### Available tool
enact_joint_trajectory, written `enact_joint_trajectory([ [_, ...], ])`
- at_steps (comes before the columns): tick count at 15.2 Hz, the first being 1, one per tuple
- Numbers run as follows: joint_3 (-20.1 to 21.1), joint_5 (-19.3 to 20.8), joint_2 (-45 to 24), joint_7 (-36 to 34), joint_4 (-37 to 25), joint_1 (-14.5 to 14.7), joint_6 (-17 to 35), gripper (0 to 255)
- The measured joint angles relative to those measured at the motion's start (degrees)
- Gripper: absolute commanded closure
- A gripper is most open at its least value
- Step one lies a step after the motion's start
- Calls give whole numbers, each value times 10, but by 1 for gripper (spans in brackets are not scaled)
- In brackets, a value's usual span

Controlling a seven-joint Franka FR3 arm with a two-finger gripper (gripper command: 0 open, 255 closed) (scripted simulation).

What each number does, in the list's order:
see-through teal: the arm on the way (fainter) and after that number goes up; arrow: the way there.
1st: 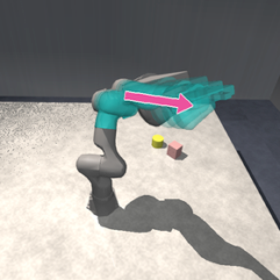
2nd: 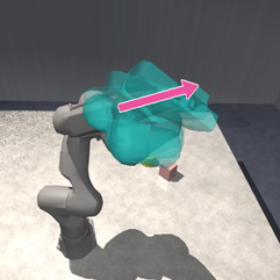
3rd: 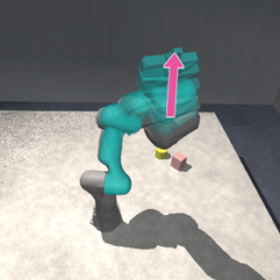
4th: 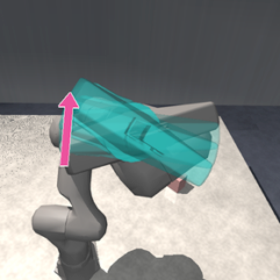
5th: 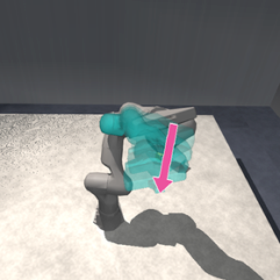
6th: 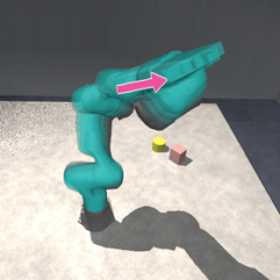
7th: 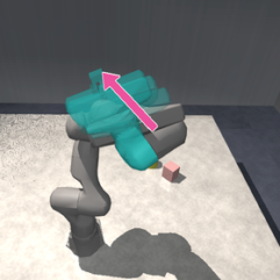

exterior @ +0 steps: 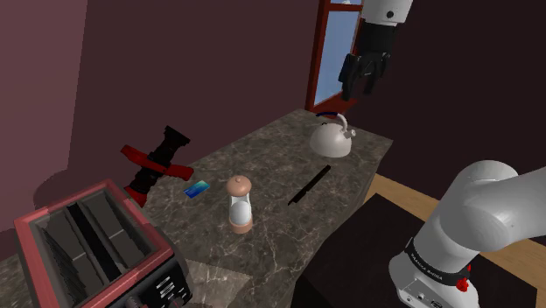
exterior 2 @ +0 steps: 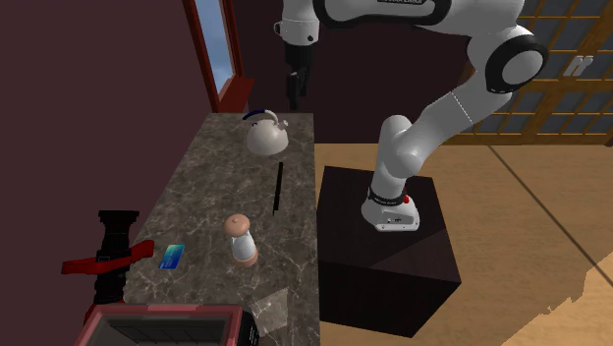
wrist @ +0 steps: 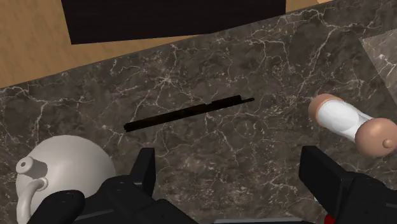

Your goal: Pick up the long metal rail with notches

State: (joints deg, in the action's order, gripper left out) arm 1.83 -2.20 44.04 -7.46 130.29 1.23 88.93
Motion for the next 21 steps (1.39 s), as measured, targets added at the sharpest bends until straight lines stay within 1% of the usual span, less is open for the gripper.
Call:
enact_joint_trajectory([
  [1, 0, 0, 0, 0, 0, 0, 0, 0],
  [3, 7, -5, -9, -29, 11, -10, 15, 0],
  [6, 30, -22, -23, -101, 56, -29, 63, 0],
  [12, 74, -57, -75, -252, 128, -69, 166, 0],
  [17, 109, -84, -143, -378, 159, -99, 251, 0],
  [21, 134, -102, -212, -473, 183, -122, 333, 0],
])
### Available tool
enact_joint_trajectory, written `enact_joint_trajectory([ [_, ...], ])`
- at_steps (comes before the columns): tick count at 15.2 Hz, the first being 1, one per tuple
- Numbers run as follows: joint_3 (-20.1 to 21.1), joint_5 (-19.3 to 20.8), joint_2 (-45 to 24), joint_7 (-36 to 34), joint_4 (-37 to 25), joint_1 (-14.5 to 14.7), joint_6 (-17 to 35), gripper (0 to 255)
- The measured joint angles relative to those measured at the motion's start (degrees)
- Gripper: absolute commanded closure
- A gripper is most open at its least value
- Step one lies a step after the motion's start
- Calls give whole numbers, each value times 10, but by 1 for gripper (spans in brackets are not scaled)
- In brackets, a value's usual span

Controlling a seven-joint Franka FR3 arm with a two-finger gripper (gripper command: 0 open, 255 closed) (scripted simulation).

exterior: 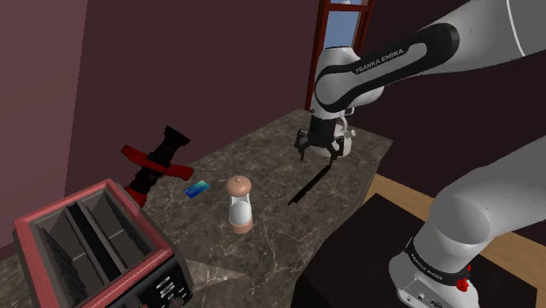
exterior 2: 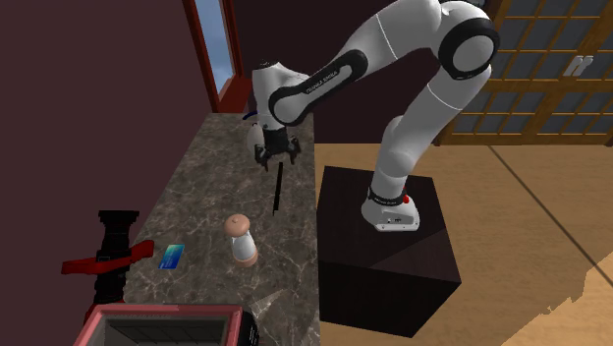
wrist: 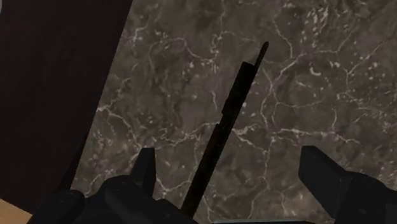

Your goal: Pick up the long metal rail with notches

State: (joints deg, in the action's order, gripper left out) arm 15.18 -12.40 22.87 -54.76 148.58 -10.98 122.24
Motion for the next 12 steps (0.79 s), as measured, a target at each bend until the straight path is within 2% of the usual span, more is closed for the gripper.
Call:
enact_joint_trajectory([
  [7, 23, -17, -140, -156, 14, -37, 138, 0],
  [12, 27, -15, -187, -175, 21, -40, 192, 0],
])
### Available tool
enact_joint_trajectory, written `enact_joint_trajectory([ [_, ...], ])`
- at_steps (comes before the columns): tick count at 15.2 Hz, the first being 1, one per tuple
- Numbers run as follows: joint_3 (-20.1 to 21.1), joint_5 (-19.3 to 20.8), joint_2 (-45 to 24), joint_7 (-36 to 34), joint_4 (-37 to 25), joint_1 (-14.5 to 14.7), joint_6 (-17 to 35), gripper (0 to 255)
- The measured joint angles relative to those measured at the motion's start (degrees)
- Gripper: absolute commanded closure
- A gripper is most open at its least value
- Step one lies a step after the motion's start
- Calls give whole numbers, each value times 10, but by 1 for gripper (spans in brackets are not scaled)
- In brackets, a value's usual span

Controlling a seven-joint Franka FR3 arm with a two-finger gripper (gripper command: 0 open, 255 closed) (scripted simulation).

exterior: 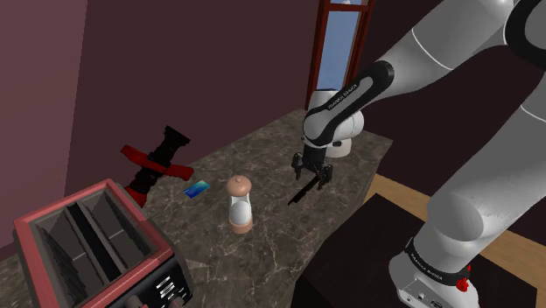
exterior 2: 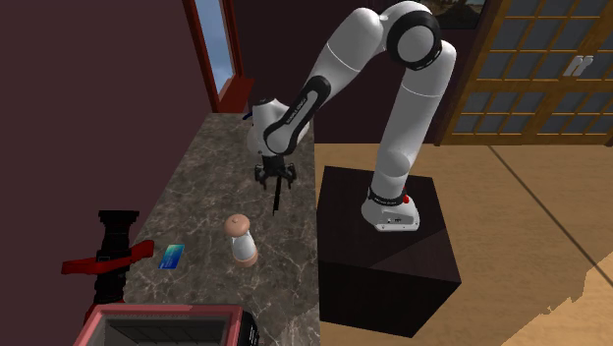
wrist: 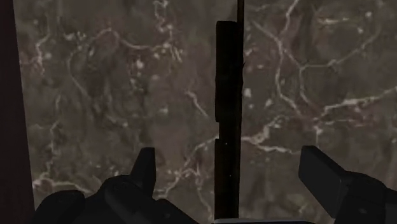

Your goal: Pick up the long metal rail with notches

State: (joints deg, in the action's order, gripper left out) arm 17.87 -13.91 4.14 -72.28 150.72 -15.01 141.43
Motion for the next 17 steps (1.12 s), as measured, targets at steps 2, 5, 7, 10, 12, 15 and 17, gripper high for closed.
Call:
enact_joint_trajectory([
  [2, 0, 3, -18, -1, 1, -1, 18, 0],
  [5, 2, 5, -30, -3, 2, 0, 32, 255],
  [7, 2, 5, -31, -4, 1, 1, 34, 255],
  [10, 2, 5, -31, -4, 0, 0, 34, 255],
  [12, 2, 5, -31, -4, 0, 0, 34, 255],
  [15, 2, 4, -27, -3, 1, 0, 30, 255],
  [17, 1, 2, -15, -2, 0, 0, 15, 255],
])
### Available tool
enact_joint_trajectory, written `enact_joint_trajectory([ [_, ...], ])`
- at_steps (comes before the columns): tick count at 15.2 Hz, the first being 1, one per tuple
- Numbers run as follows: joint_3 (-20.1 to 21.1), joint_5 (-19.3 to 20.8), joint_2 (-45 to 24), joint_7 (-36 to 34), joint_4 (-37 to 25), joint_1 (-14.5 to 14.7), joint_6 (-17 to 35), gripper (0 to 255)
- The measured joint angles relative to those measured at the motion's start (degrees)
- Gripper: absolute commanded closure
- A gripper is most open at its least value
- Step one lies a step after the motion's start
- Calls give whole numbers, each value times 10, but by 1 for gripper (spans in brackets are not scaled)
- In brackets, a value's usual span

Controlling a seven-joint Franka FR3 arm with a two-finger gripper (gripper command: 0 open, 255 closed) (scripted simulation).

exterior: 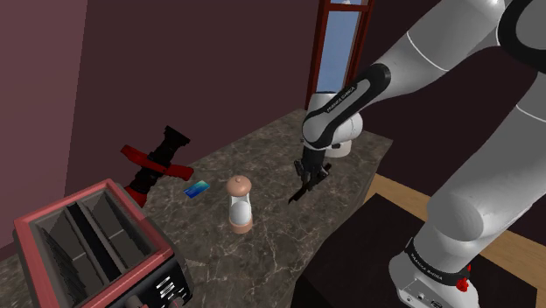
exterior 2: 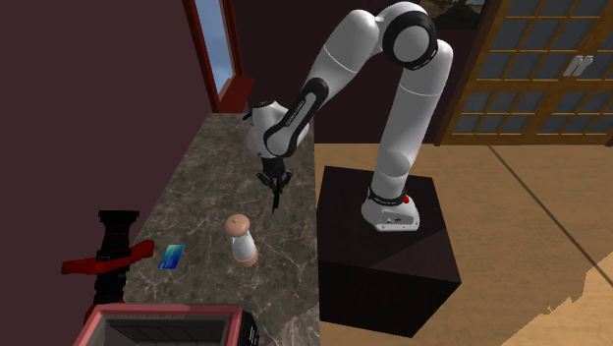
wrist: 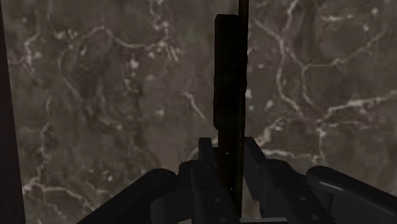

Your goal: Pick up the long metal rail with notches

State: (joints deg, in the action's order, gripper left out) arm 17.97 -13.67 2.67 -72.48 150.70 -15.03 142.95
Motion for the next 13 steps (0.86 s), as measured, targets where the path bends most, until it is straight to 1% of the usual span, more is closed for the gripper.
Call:
enact_joint_trajectory([
  [10, -5, -8, 77, -1, -18, 1, -94, 255],
  [13, -7, -8, 92, -1, -25, 1, -115, 255],
])
